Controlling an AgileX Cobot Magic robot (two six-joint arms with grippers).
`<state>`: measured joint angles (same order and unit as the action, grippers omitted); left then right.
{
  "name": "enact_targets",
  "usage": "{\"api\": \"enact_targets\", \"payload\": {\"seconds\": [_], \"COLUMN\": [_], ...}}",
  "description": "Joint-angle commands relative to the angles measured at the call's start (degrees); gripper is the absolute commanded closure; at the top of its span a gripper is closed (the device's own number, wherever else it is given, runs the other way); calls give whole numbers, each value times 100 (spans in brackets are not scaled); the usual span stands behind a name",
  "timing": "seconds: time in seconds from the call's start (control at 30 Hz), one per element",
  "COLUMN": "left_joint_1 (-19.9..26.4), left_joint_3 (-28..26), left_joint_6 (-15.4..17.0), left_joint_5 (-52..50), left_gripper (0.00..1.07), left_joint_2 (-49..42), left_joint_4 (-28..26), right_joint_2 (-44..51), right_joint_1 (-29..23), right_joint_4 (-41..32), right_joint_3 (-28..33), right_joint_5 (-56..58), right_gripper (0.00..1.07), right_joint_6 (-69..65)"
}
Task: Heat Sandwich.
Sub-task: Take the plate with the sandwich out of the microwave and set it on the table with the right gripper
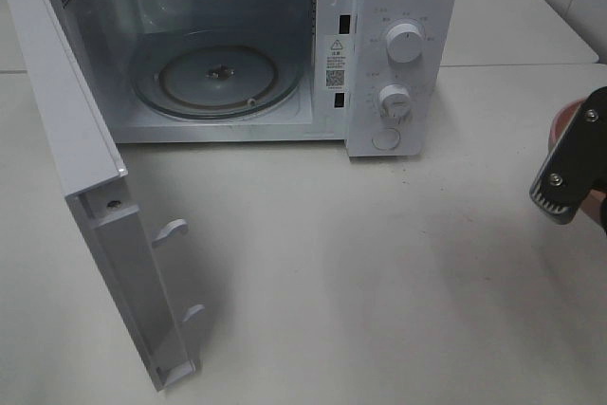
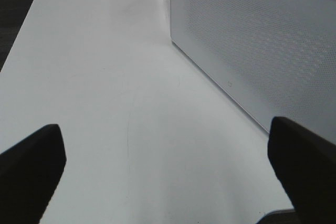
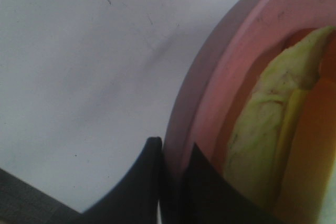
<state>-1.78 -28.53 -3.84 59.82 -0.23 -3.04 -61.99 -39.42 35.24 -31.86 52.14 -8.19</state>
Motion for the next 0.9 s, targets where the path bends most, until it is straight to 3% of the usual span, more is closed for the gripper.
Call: {"api": "enact_targets", "payload": {"seconds": [0.03,0.27,0.63,0.9], "left_joint_1": [23,23,23,23], "left_joint_3": [17,17,17,17], "left_joint_6": [23,23,23,23], "left_joint_5": [-92,-92,-92,-92], "left_gripper": [5,5,5,5], "left_joint_2": [-149,-149,-149,-149], "left_joint_4": [-6,-6,-6,-6], "right_joint_2": [-275,-1060,-1971,-2280], "right_joint_1": [-6,-6,11,498], "right_joint_4": [246,533,773,963], "right_joint_3": [-23,-384,-974,-1043], "right_joint_5": [52,132,246,201], "right_gripper": [107,107,106,106], "right_joint_6": [-435,-1730,-2567,-2790]}}
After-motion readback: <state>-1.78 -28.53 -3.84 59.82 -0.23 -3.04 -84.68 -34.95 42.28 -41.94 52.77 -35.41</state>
